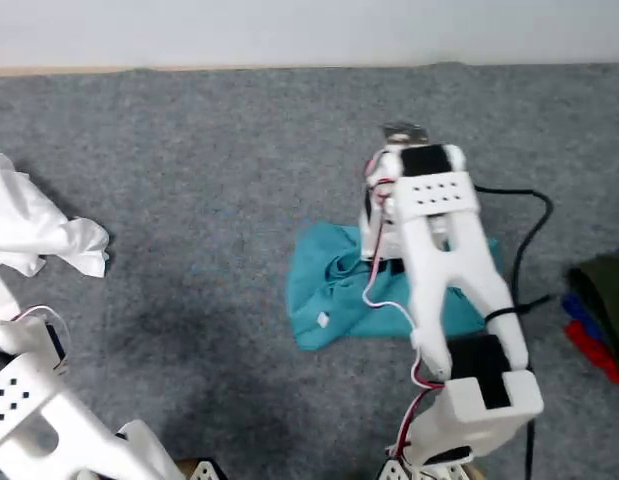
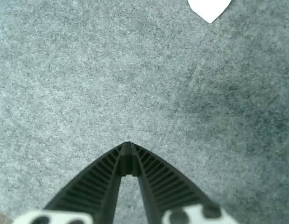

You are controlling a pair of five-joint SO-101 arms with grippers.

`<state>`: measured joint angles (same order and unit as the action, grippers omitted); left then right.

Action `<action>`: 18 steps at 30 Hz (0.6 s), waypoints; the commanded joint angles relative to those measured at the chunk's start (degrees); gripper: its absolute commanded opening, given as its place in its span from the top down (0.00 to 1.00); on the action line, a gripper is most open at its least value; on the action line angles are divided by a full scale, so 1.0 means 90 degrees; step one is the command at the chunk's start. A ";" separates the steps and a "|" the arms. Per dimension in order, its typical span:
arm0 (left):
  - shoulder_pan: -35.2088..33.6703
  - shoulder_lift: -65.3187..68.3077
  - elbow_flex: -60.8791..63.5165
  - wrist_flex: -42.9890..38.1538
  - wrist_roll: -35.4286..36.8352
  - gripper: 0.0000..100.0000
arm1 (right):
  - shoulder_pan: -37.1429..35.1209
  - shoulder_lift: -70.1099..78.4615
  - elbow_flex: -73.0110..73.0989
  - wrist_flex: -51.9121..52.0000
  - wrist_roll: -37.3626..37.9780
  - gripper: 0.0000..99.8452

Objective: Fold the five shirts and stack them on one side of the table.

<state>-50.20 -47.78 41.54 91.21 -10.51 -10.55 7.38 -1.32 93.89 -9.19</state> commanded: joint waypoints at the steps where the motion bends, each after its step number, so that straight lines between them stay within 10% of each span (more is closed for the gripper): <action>1: 0.0020 -0.0117 -0.0044 -0.0088 -0.0059 1.00 | 0.0454 -0.0376 0.0186 -0.0386 0.0283 0.99; 18: 0.0020 -0.0117 -0.0044 -0.0078 -0.0068 1.00 | 0.2212 -0.0337 0.0576 -0.1480 0.1368 0.99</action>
<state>-50.20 -47.78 41.54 91.21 -10.59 7.12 7.38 4.22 81.32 1.54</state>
